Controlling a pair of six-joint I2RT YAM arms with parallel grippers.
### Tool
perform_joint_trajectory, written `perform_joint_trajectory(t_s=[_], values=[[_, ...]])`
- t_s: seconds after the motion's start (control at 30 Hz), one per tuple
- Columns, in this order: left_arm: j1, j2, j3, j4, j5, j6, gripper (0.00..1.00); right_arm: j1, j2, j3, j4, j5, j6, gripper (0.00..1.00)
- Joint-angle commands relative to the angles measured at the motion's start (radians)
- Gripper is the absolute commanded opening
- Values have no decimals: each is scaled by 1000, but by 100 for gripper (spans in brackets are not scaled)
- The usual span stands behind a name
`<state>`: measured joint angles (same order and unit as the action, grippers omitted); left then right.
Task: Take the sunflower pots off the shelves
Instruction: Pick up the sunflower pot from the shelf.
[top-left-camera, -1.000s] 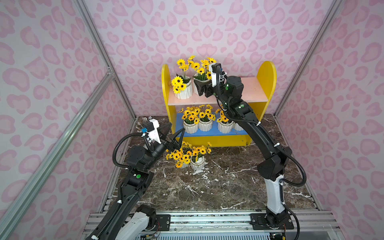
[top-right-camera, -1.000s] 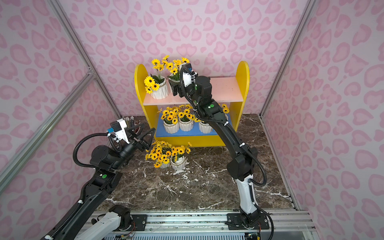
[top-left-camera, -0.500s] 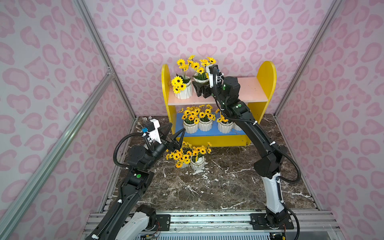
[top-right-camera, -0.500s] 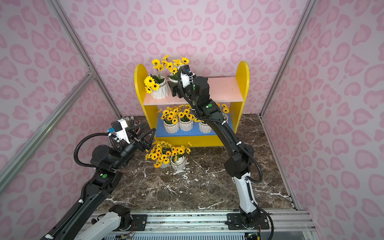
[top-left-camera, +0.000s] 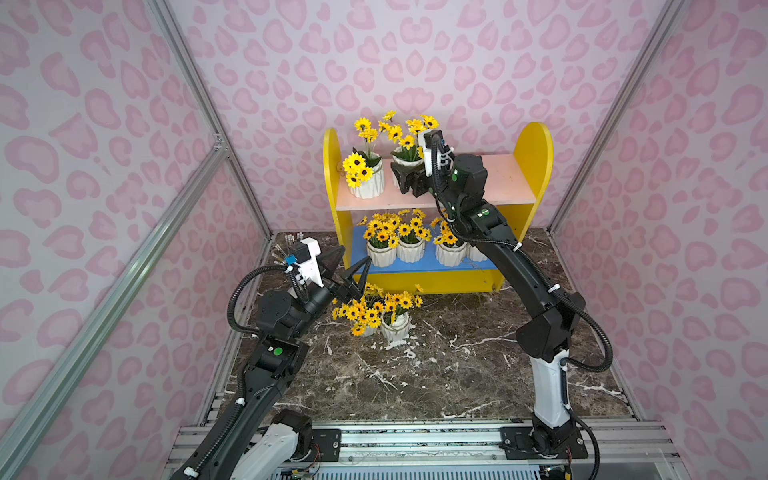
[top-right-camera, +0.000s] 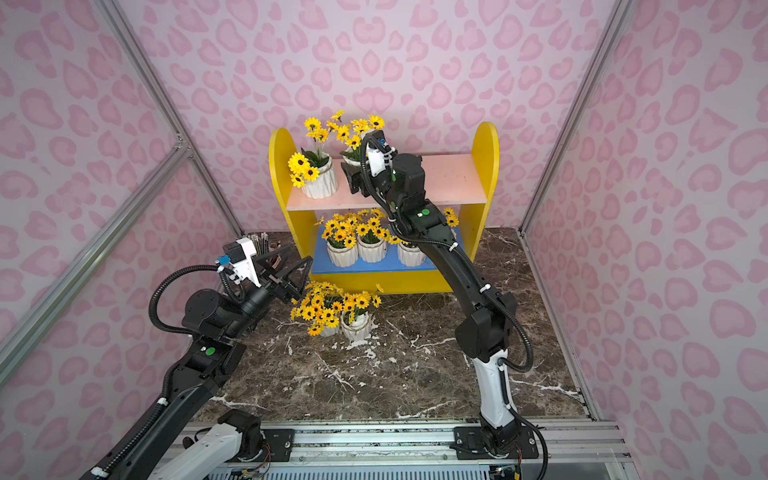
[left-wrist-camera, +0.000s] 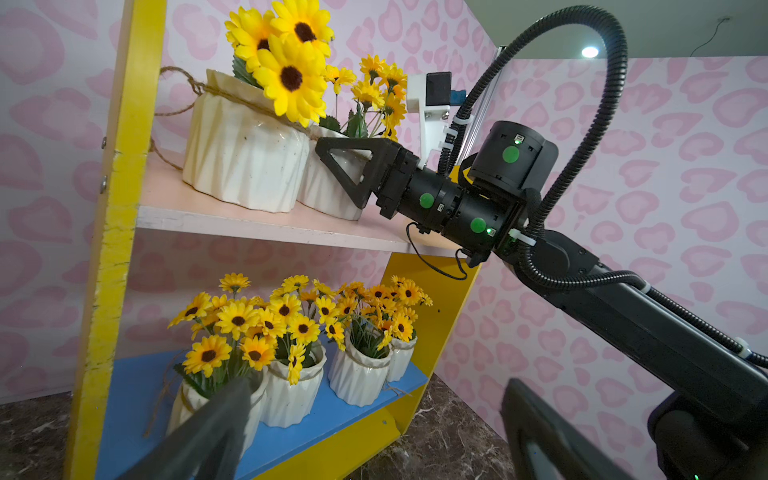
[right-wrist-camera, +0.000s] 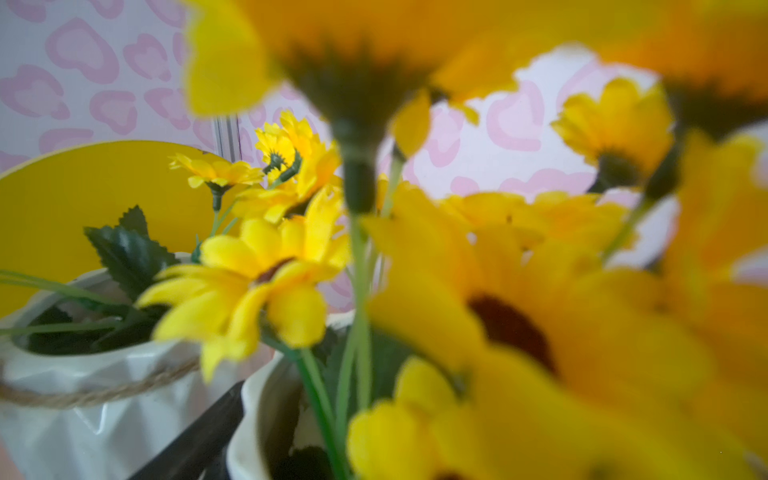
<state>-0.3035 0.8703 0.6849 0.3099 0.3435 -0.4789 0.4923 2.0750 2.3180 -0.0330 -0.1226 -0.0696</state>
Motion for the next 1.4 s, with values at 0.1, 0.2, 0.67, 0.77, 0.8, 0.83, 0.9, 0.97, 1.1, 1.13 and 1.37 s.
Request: perform_joint_trajectory(t_s=[0.1, 0.2, 0.67, 0.77, 0.8, 0.83, 0.9, 0.97, 1.1, 1.13, 1.37], values=[[0, 2, 2, 28, 15, 3, 96, -24, -68, -63, -23, -38, -12, 84], [0, 4, 0, 30, 15, 2, 96, -24, -81, -91, -24, -46, -15, 98], [1, 14, 2, 27, 8, -3, 97, -19, -38, -37, 14, 24, 11, 99], [0, 14, 1, 28, 8, -3, 97, -19, -27, -30, 20, 33, 16, 99], [1, 15, 1, 27, 7, -4, 97, -19, -26, -29, 24, 35, 18, 99], [1, 15, 1, 28, 8, -3, 97, -19, -24, -29, 26, 37, 19, 99], [1, 15, 2, 28, 9, -4, 97, -20, -23, -30, 27, 37, 22, 99], [1, 12, 1, 29, 9, -4, 97, -20, -22, -29, 31, 28, 28, 99], [1, 13, 1, 29, 9, -7, 97, -23, -16, -18, 33, 23, 45, 99], [0, 15, 1, 29, 9, -9, 97, -23, -9, -7, 32, 29, 48, 99], [0, 15, 1, 29, 10, -10, 97, -25, 62, 109, -28, 26, 56, 99]])
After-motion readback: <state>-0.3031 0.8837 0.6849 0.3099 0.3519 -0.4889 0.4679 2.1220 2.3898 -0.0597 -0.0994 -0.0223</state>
